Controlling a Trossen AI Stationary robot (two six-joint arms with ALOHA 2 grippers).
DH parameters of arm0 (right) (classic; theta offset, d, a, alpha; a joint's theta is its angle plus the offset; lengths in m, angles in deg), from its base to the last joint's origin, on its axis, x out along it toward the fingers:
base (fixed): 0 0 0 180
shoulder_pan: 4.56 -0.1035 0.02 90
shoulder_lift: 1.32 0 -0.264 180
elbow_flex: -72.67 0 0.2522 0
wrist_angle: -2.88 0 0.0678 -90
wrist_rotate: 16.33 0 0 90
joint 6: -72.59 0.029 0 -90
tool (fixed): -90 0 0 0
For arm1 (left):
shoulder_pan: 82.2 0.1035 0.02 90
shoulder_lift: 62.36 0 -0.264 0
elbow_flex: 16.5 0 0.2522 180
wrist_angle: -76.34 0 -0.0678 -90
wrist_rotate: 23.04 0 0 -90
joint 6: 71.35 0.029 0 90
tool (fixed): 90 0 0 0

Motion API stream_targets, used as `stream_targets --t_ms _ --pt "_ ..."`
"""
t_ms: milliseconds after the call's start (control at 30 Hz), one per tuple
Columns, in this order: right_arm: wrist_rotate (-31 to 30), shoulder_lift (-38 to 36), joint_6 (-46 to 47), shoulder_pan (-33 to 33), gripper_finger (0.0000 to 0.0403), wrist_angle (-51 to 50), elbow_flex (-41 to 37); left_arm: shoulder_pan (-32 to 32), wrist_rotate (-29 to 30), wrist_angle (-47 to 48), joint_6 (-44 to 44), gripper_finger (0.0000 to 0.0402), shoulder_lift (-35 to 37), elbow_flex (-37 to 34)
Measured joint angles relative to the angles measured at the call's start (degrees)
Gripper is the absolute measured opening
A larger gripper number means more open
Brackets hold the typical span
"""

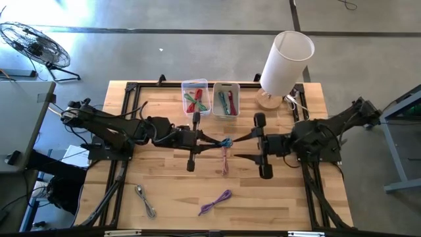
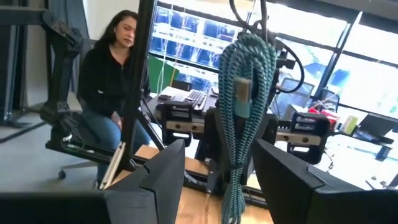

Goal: Pick & Place USB Port
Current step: Put the blue cable into the gray bin

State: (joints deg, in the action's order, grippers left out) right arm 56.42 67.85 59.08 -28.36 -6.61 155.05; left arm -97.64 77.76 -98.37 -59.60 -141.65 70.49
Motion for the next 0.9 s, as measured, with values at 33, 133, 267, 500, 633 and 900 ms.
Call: stream_targets --t_ms 33,133,267,500,633,900 --pt "0.66 0.26 0.63 0.52 0.0182 0.14 0.00 0.00 0.00 0.02 0.00 0.0010 0.00 0.00" --pt "1.70 0.70 1.96 1.61 0.0182 0.51 -0.01 0.02 -0.12 0.04 0.00 0.0010 0.00 0.00" --pt "3.11 0.70 2.58 2.88 0.0182 2.06 -0.02 0.02 -0.26 0.36 0.00 0.0010 0.00 0.00" --pt "5.45 1.94 3.05 4.02 0.0182 3.53 -0.02 0.04 -0.29 1.24 0.05 0.0010 -0.62 0.00" --pt "6.58 4.67 3.14 4.36 0.0182 3.82 0.50 0.09 -0.25 1.02 0.15 0.0010 -1.07 0.04" --pt "6.53 8.62 -0.29 4.34 0.0182 3.95 4.91 0.09 -0.39 2.36 0.46 0.0010 -1.16 0.02"
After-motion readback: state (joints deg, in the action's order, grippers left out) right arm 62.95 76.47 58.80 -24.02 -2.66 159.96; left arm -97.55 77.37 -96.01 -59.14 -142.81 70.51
